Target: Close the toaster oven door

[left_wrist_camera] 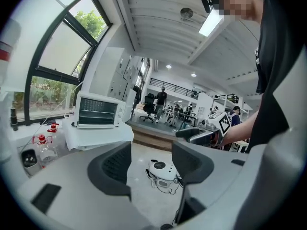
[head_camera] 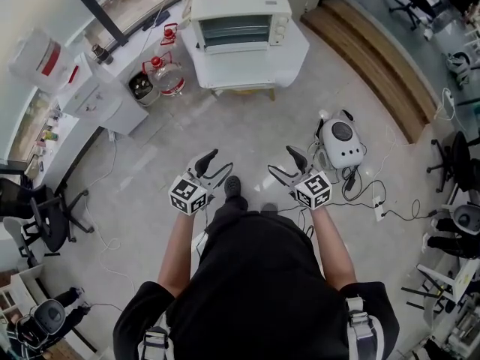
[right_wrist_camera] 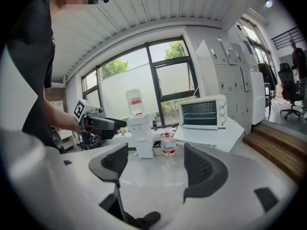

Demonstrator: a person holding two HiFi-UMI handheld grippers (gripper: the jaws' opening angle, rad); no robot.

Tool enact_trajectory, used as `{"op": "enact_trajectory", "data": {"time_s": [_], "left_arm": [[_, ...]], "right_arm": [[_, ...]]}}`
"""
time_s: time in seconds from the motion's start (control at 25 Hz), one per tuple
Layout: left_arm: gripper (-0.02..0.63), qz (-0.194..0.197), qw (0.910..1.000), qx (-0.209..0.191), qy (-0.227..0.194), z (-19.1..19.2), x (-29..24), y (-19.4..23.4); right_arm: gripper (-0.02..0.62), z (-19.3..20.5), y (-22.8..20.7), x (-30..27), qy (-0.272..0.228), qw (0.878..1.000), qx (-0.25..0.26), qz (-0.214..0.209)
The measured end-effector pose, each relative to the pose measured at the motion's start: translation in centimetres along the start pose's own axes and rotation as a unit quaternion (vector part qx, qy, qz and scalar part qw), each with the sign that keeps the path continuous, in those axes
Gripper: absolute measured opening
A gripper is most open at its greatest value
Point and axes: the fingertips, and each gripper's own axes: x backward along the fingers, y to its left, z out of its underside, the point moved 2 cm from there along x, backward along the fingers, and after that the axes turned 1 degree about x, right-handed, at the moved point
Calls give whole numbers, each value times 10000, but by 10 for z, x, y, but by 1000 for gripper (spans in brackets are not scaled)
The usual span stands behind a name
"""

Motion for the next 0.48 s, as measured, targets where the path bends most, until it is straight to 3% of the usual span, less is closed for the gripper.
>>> {"op": "enact_trajectory", "data": {"time_s": [0.48], "left_arm": [[267,153,9998,37,78,-17,-4,90]], "right_arm": [[403,-25,-26,-70,30,9991,-120,408]]}}
